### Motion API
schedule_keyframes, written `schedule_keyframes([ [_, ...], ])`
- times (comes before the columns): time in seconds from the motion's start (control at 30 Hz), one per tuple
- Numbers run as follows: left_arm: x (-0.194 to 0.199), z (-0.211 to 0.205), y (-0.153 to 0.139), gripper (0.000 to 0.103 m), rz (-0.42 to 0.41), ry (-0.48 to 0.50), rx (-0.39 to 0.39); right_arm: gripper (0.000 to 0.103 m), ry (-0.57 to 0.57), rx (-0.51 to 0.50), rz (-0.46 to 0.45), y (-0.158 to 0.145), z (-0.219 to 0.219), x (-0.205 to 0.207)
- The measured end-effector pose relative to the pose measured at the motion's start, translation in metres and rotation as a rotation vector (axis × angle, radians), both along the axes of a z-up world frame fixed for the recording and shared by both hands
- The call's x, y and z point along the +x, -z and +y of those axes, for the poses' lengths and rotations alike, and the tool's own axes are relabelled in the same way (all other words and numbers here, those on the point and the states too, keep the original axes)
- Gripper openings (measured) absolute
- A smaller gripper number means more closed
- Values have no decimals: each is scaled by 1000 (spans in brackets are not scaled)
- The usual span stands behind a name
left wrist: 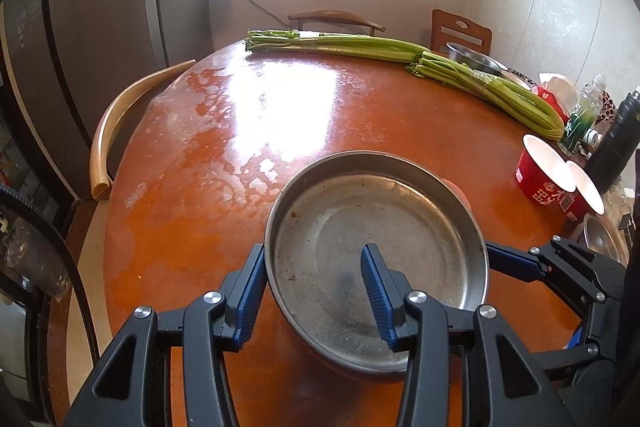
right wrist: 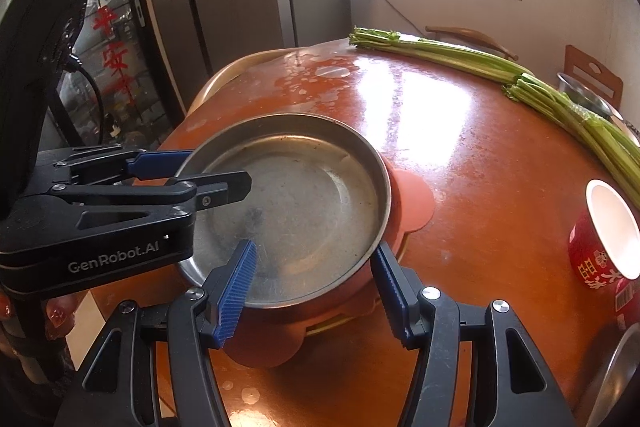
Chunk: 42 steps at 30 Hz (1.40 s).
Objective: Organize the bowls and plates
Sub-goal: 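Lower the steel tray onto the pink plate and open the left gripper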
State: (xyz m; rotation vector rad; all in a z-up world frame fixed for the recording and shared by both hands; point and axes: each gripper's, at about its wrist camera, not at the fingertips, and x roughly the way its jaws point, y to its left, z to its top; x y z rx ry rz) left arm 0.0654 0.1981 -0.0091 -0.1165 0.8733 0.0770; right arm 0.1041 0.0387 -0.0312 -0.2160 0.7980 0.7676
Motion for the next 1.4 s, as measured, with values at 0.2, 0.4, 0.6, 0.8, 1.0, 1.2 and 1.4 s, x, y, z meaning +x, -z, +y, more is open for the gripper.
schedule_keyframes([
  [0.2, -7, 2, 2, 47, 0, -4, 16, 61, -16, -14, -2, 5, 7, 2],
  [0.4, -7, 1, 6, 47, 15, 3, 25, 61, -13, -28, -32, 3, 7, -3],
  [0.6, -7, 1, 9, 47, 22, 7, 8, 61, -5, -42, -52, 3, 6, -1],
  [0.8, -6, -3, 12, 47, 28, 13, -6, 61, 16, -70, -77, 4, 7, 2],
  [1.0, -4, -3, 15, 48, 36, 14, -16, 61, 20, -71, -87, 5, 3, 1],
  [1.2, -4, -3, 12, 48, 33, 7, -10, 61, 27, -56, -83, 3, 1, -1],
  [1.4, -5, 1, 12, 49, 36, -13, -25, 62, 33, -64, -103, 1, 2, -4],
])
